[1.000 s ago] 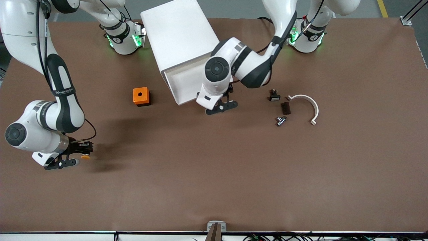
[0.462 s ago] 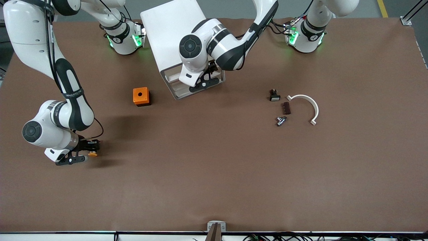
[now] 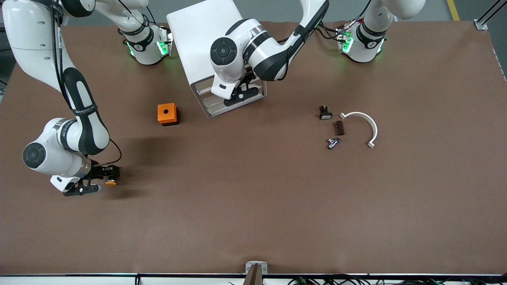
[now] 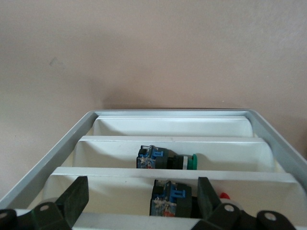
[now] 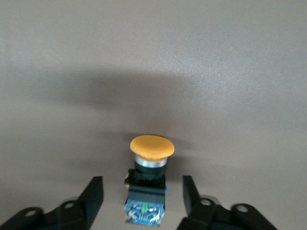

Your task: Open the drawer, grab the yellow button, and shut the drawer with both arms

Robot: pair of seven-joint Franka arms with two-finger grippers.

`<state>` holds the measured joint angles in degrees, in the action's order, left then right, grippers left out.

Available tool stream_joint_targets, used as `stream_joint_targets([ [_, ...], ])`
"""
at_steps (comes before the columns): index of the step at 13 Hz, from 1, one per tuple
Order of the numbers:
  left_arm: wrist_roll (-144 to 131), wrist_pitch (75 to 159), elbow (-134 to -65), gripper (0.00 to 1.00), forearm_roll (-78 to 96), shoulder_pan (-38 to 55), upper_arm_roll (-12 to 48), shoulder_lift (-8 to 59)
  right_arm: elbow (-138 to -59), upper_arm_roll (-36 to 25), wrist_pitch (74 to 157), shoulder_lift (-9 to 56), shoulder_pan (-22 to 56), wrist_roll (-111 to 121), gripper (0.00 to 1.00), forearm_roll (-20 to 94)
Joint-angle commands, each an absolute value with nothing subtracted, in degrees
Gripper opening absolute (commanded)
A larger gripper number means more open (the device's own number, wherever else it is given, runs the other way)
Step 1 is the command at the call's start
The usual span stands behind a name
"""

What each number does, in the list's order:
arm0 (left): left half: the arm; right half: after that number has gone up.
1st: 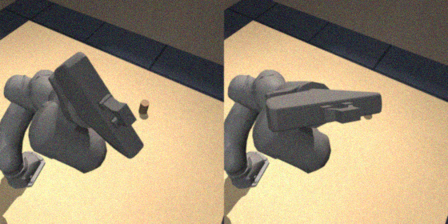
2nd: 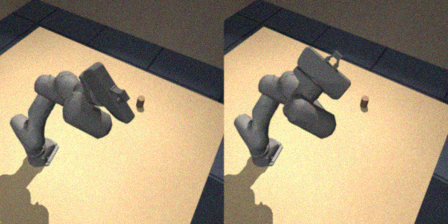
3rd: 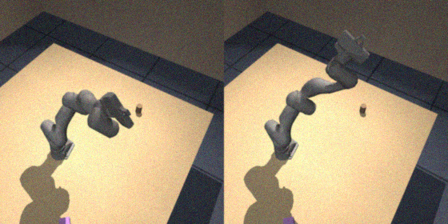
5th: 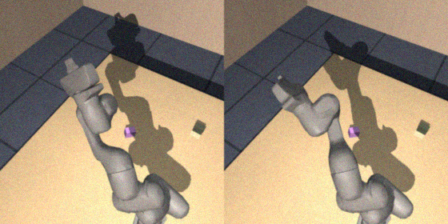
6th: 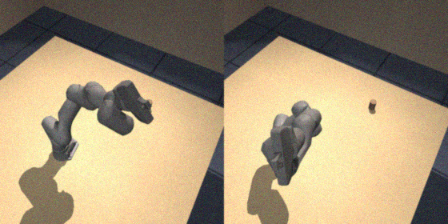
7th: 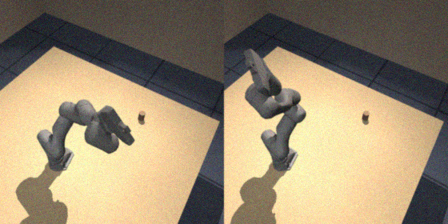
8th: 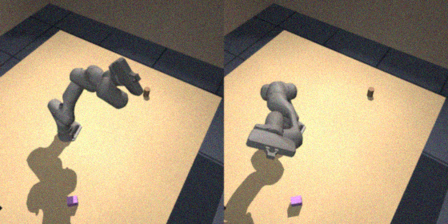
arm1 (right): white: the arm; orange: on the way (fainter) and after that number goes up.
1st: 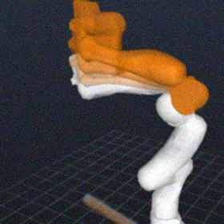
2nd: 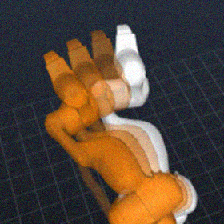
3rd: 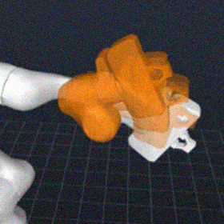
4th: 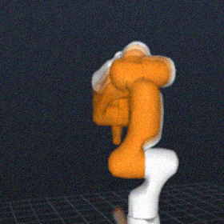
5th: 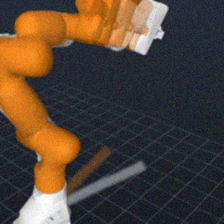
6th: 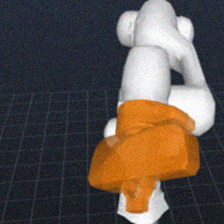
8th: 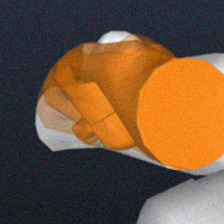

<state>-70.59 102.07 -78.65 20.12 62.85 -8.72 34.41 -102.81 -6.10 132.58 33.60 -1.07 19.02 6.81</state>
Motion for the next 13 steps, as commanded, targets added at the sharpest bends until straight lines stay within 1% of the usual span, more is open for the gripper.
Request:
stream_joint_targets([
  [1, -70.2, 101.4, -79.4, 1.00, 15.3, 60.6, -12.8, 31.2, -103.4, -5.7, 127.0, 27.0, -0.2, 15.6, 1.00, 7.6],
  [4, -64.9, 100.2, -78.8, 1.00, 7.8, 57.3, -19.8, 29.2, -103.4, -5.8, 123.3, 21.8, 0.2, 13.7, 1.00, 7.3],
  [6, -58.8, 98.4, -78.8, 1.00, 5.9, 54.1, -21.7, 28.0, -103.5, -5.8, 121.8, 18.5, 0.3, 13.2, 1.00, 7.2],
  [8, -55.7, 98.0, -78.7, 1.00, 4.0, 50.1, -24.0, 25.3, -103.4, -5.8, 119.5, 15.5, 0.3, 11.1, 1.00, 6.9],
  [10, -48.3, 97.7, -78.8, 1.00, 3.3, 45.5, -24.3, 22.0, -102.9, -5.7, 115.4, 12.3, 0.7, 7.5, 1.00, 6.7],
  [13, -35.9, 94.7, -78.8, 1.00, 1.4, 38.4, -24.2, 16.8, -102.7, -5.6, 108.4, 4.9, 1.4, 0.6, 1.00, 3.7],
])
